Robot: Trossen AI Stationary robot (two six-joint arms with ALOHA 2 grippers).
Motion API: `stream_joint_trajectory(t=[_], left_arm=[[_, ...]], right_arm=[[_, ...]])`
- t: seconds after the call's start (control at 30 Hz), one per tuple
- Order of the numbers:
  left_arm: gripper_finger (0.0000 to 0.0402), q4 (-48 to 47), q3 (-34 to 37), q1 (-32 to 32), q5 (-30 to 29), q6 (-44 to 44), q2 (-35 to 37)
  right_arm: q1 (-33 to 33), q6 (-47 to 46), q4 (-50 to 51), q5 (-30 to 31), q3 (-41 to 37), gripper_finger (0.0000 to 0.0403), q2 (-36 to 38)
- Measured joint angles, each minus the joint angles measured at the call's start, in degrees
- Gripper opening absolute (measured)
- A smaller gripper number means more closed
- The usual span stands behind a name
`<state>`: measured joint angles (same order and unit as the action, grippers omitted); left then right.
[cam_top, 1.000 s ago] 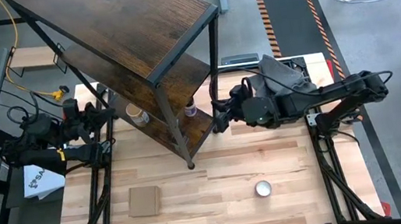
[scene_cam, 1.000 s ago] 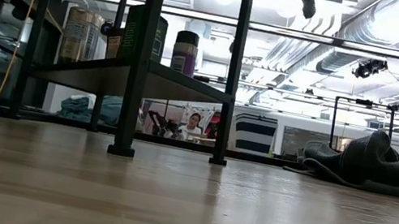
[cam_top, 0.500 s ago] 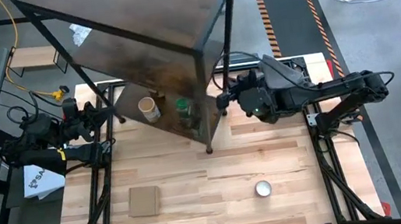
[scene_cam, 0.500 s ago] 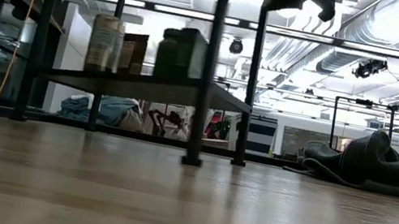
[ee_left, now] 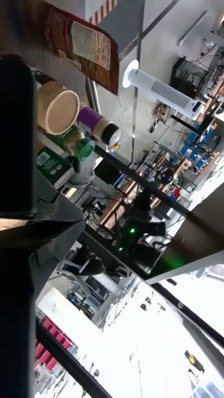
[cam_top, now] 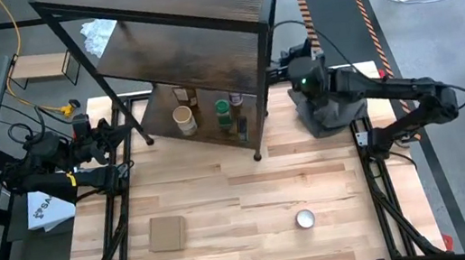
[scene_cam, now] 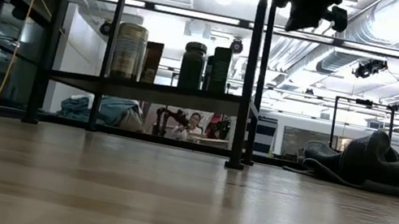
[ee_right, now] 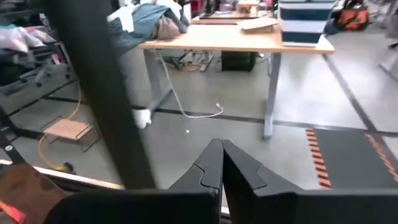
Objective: Shelf spices
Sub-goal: Adjust the shelf
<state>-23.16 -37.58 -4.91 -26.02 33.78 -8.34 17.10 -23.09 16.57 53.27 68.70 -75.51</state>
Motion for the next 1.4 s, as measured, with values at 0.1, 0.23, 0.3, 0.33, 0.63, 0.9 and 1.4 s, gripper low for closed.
stream_joint_trajectory(t=[0.1, 0.23, 0.3, 0.33, 0.63, 0.9, 1.4], left_arm=[[0.0, 0.0, 0.0, 0.0, 0.5, 0.5, 0.0], [0.0, -0.5, 0.0, 0.0, 2.6, 0.0, 0.0], [0.0, -1.9, 0.0, 0.0, 2.4, 0.0, 0.0], [0.0, -2.7, 0.0, 0.0, 2.1, 0.0, 0.0], [0.0, -4.0, 0.0, 0.0, -1.3, 0.0, 0.0], [0.0, -4.0, 0.0, 0.0, -1.5, 0.0, 0.0], [0.0, -4.0, 0.0, 0.0, -4.1, 0.0, 0.0]], right_arm=[[2.2, 2.3, 1.5, -10.7, 0.0, 0.0, 1.9], [2.2, 5.1, 4.3, -28.5, -0.1, 0.0, 5.0], [2.0, 6.2, 4.7, -37.9, -0.2, 0.0, 5.9], [1.9, 6.6, 4.7, -41.4, -0.2, 0.0, 6.0], [5.1, 8.6, 3.7, -45.8, -0.3, 0.0, 3.3], [9.2, 11.5, 2.5, -43.8, -0.3, 0.0, 3.1], [13.6, 14.6, -2.3, -31.6, -0.3, 0.0, 3.0]])
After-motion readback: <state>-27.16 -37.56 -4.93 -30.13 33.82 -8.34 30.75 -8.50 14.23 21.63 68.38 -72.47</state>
